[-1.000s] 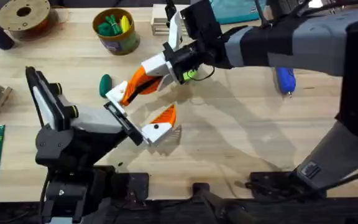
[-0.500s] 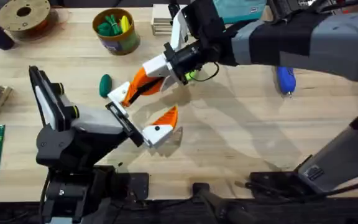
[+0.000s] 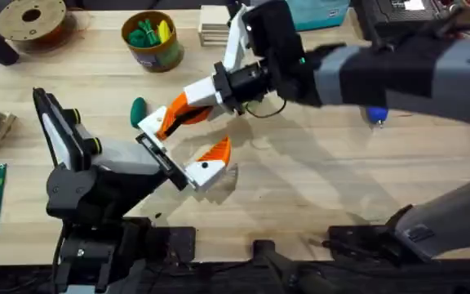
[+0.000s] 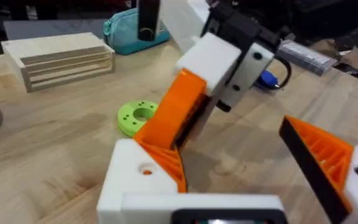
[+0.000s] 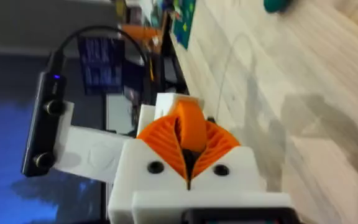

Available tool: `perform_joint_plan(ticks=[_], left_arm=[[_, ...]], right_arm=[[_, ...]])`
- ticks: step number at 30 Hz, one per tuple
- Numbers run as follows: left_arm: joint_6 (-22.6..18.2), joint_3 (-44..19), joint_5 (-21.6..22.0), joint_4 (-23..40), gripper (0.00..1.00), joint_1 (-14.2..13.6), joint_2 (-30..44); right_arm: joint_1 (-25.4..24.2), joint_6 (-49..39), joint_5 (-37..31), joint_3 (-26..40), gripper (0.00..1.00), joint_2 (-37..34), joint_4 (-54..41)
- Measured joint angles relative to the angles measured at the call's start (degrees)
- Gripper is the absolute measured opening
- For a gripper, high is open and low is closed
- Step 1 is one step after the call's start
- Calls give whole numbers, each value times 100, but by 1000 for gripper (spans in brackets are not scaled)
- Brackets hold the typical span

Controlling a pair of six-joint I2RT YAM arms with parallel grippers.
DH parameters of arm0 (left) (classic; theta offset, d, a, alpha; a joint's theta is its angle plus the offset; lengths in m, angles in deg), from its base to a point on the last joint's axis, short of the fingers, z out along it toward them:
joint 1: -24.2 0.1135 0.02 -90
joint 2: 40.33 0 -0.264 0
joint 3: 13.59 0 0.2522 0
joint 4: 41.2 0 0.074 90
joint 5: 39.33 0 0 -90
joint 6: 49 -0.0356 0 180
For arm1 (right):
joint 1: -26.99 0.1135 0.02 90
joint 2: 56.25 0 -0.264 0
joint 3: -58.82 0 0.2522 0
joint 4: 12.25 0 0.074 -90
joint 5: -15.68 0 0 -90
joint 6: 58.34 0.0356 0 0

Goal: Pick up the gripper from the table and insert it into the empty holder that is missing its gripper. Then pick up a screw, insert it into the mounting hole, and use the screwdriver to tighten it. Finally, clean up the table by picking up the vegetable and placing it into the bucket.

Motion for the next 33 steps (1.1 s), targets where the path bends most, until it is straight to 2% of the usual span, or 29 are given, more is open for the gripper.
perform_joint_plan(ticks=[4,7,18,33], left_arm=[[-22,0,49,-3,986,0,0],[-9,0,57,3,986,0,2],[9,0,253,-6,986,37,7],[6,0,248,-1,986,37,7]], right_arm=[[118,611,-415,-729,6,201,1423],[172,999,-611,-932,6,207,1818],[365,1298,-1181,-987,6,227,2108],[381,676,-1107,-995,6,234,2117]])
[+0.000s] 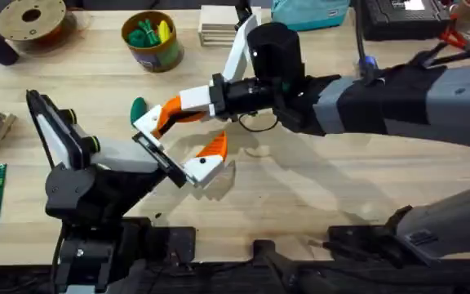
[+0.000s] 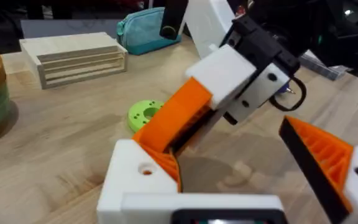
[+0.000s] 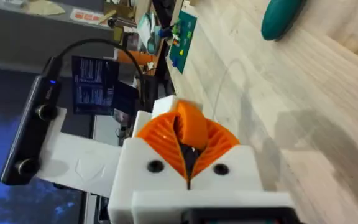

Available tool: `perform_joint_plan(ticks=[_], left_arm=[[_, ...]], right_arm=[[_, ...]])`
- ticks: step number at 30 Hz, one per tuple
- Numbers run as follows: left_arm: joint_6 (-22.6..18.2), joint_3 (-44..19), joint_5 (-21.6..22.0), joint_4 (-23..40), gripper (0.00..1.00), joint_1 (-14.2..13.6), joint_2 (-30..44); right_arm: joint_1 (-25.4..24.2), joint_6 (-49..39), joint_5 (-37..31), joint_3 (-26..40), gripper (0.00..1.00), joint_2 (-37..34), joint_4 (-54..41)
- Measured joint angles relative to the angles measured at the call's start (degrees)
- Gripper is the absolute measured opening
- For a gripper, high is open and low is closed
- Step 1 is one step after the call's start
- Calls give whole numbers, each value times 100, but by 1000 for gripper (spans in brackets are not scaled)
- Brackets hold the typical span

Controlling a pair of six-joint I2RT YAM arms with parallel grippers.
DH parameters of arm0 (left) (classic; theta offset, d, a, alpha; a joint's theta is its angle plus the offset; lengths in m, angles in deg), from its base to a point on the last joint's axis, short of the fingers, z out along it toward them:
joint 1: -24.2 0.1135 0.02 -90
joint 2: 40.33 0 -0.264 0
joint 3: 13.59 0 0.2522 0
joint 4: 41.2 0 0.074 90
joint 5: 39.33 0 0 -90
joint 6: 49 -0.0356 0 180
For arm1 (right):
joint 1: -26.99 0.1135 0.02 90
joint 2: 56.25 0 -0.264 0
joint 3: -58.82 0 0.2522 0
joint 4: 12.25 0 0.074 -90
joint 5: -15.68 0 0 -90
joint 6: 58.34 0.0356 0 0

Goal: Pick up the gripper from the table and insert it into the empty holder that is missing its gripper. Then pick up a screw, insert it into the mounting hole, and use the screwdriver to tighten it. Finally, clean up the table by picking up the vegetable and placing it into the bucket.

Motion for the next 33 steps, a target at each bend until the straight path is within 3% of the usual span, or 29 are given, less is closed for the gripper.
perform_joint_plan(ticks=[17,23,33], left_arm=[[-31,-7,-184,13,986,0,-2],[-98,-7,-224,15,986,0,-7],[-195,-7,-299,17,985,0,-7]], right_arm=[[-149,-193,525,-20,13,-2,-37],[-155,-239,635,-52,227,-9,-65],[-160,-278,726,-74,327,-7,-70]])
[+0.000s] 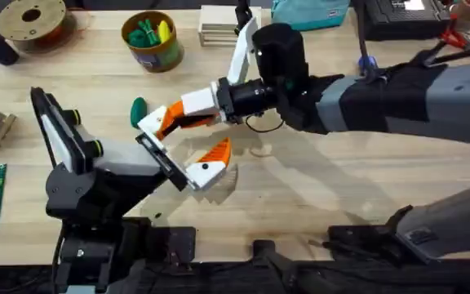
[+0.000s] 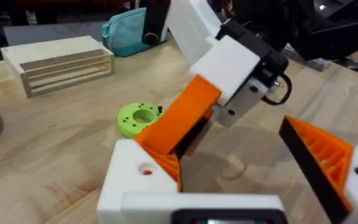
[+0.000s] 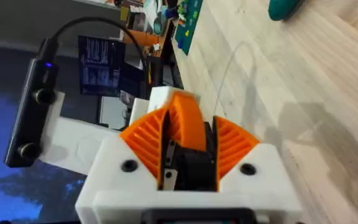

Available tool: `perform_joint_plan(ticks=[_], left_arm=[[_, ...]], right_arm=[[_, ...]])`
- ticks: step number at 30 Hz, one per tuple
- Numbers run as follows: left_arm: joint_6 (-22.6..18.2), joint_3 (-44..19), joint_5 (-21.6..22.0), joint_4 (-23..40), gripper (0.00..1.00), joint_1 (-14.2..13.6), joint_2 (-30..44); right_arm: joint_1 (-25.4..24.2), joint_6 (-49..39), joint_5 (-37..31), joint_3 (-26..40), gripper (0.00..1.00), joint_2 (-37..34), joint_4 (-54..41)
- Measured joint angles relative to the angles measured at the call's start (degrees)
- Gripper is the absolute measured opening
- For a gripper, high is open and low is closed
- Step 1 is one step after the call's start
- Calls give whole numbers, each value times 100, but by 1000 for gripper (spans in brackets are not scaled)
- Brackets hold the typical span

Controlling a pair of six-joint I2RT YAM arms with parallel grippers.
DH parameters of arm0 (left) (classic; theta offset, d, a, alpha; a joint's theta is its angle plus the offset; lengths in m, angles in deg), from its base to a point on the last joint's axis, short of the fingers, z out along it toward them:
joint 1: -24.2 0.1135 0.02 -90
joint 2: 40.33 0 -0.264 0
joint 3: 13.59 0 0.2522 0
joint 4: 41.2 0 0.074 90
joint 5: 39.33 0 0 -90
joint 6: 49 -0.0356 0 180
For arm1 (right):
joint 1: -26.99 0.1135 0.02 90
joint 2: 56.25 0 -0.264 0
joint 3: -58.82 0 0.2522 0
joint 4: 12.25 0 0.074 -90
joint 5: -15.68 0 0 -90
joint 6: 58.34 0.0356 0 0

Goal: Pick up the gripper from the table and insert it into the empty holder that is missing its gripper. Then pick up a screw, insert it into the mounting hole, and use the screwdriver to tighten it. Finally, clean up the table by picking up the vegetable and placing it into the bucket.

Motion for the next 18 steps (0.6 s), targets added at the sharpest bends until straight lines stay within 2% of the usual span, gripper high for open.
perform_joint_plan(ticks=[8,18], left_arm=[[-55,0,-173,9,986,-17,-2],[-202,0,-542,26,985,-115,-55]], right_arm=[[-192,-5,383,-16,483,-113,-42],[-520,-26,1464,-76,671,-216,-129]])
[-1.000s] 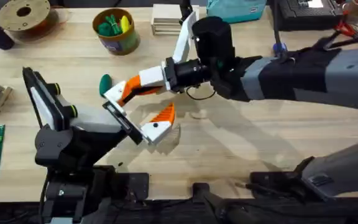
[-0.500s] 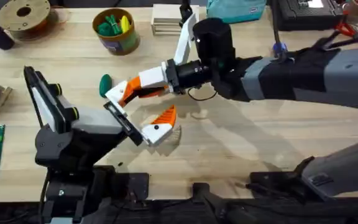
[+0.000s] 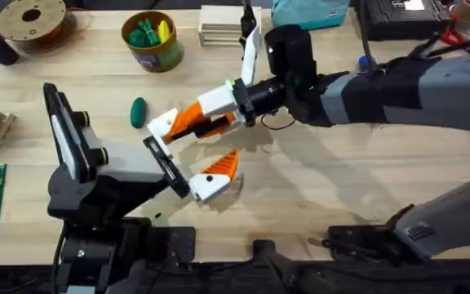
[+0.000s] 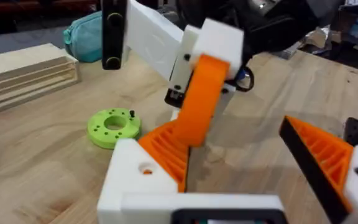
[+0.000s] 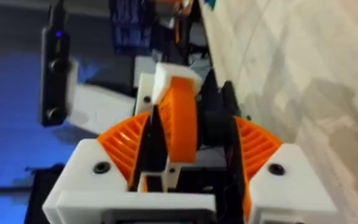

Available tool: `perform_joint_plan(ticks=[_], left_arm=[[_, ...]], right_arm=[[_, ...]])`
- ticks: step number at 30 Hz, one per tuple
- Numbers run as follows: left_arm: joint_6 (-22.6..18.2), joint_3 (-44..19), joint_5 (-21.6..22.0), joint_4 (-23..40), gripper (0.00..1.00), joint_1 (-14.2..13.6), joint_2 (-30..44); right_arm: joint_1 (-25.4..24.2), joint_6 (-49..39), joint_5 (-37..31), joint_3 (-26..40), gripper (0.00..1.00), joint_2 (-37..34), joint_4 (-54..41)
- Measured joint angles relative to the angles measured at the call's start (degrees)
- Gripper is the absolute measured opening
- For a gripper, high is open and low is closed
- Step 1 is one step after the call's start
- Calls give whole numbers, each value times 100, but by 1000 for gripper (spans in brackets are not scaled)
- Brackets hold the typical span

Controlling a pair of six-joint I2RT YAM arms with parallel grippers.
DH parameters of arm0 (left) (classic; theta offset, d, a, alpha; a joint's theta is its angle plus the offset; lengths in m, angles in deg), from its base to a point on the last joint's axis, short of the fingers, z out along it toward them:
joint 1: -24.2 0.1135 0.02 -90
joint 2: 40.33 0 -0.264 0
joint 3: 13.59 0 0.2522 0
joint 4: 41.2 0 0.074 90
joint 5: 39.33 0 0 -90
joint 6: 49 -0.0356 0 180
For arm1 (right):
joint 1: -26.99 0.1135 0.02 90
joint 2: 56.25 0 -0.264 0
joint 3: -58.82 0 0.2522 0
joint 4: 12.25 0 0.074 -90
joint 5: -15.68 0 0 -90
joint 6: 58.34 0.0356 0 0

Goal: Pick up the gripper from the table and insert it into the empty holder that is missing its gripper. Then pick up a screw, insert it into the mounting hole, and use the screwdriver to tighten it. Finally, clean up the table by picking up the vegetable and placing it into the bucket.

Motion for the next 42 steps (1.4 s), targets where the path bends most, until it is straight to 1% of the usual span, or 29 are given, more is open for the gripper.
perform_joint_plan(ticks=[6,11,16,23,27,30,33,34,36,37,38,40,42], left_arm=[[-39,0,-89,12,985,-14,0],[-39,0,-99,13,986,-14,0],[-39,0,-97,13,986,-14,0],[-39,0,-97,13,986,-14,0],[-39,0,-97,13,986,-14,0],[-39,0,-97,13,986,-14,0],[-39,0,-97,13,986,-14,0],[-41,0,-97,13,986,-14,0],[-39,0,-97,13,986,-14,0],[-39,0,-97,13,986,-14,2],[-39,0,-97,14,985,-14,0],[-30,0,-93,20,986,-14,2],[-11,0,-78,20,986,-14,28]], right_arm=[[-94,-17,640,-5,784,0,5],[-210,-17,991,-3,800,0,7],[-328,-17,1137,-2,805,0,4],[-322,-69,1102,0,808,0,-88],[-302,-193,823,4,808,0,-363],[-300,-246,600,4,807,0,-396],[-300,-284,491,4,782,0,-398],[-300,-294,475,4,763,0,-399],[-300,-308,436,4,689,0,-400],[-298,-311,419,4,626,0,-400],[-298,-313,416,4,546,0,-399],[-300,-317,470,20,292,0,-364],[-300,-320,552,87,66,7,-303]])
